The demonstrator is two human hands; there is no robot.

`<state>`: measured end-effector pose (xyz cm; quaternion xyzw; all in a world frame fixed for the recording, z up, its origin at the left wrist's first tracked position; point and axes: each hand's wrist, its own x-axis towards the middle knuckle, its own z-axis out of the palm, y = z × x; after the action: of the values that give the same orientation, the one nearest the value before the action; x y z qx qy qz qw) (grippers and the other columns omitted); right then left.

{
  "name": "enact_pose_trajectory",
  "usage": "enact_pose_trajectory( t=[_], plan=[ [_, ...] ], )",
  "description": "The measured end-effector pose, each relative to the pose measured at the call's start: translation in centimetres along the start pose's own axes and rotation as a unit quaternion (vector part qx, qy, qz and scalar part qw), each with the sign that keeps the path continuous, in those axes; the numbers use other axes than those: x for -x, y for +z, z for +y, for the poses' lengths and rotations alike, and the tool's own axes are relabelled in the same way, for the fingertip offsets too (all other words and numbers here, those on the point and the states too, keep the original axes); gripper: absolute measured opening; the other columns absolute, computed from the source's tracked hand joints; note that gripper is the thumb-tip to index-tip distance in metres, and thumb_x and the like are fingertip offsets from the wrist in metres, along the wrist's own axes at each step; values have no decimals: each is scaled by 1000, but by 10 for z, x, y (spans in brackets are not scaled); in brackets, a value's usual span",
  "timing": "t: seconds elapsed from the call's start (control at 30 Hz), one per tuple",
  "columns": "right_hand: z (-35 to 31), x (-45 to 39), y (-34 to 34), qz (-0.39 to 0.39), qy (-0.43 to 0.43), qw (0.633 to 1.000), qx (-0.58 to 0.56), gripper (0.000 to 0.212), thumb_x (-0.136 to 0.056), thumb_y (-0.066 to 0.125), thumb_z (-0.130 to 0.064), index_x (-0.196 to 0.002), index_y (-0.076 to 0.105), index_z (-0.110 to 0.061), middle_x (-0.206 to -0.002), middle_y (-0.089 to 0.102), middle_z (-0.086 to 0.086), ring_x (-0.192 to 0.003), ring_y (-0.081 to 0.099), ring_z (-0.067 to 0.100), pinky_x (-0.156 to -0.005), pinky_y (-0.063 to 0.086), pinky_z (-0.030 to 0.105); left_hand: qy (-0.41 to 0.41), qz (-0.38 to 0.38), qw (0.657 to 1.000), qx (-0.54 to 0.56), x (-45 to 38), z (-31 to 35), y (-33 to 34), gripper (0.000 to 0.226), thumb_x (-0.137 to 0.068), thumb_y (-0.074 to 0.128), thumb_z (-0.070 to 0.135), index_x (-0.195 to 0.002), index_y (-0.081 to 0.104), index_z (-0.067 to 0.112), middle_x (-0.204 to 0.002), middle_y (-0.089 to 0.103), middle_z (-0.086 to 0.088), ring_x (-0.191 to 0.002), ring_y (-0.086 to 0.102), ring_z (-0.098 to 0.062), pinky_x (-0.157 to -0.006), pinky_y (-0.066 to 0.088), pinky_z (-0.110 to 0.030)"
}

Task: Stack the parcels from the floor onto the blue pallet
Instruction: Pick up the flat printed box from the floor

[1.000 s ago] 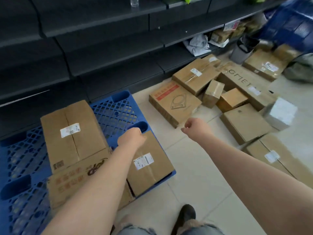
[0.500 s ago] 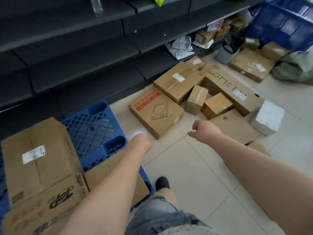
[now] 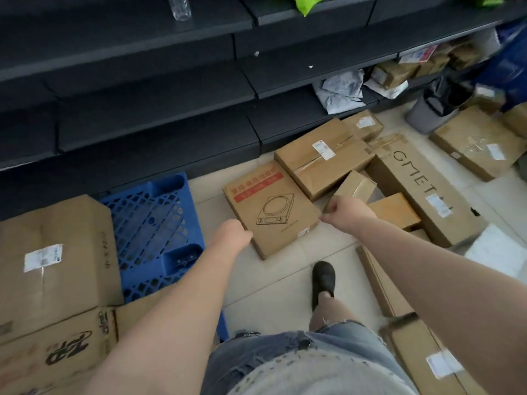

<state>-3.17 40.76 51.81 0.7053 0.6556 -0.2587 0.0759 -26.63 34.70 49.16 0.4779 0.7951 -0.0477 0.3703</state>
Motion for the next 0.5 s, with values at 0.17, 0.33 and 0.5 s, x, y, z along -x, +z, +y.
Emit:
enact_pose_trajectory(
  t=[0.17,0.33,0.5],
  plan=[
    [10,-89,-28,-66,-51,997,0,45,-87,59,-40,-123,52,-13,-90,54,1,-76,54,19,-68,50,32,-75,24,996,41,-35,43,8,22,-91,43,25,-93,60,10,-90,61,-13,-90,62,-29,-55,31,-25],
    [33,-169,-32,-137,-74,987,36,43,-88,56,-34,-125,53,-11,-118,61,10,-108,57,28,-86,48,34,-136,-6,988,77,-75,74,52,26,-90,42,24,-64,40,19,-70,45,2,-72,48,-20,-63,33,-29],
    [56,-257,23,-182,-58,979,70,43,-90,54,-34,-126,53,-11,-120,60,10,-107,58,28,-84,49,34,-169,-47,977,119,-153,84,114,18,-90,44,29,-72,45,26,-73,46,11,-75,49,-13,-65,37,-28]
  ],
)
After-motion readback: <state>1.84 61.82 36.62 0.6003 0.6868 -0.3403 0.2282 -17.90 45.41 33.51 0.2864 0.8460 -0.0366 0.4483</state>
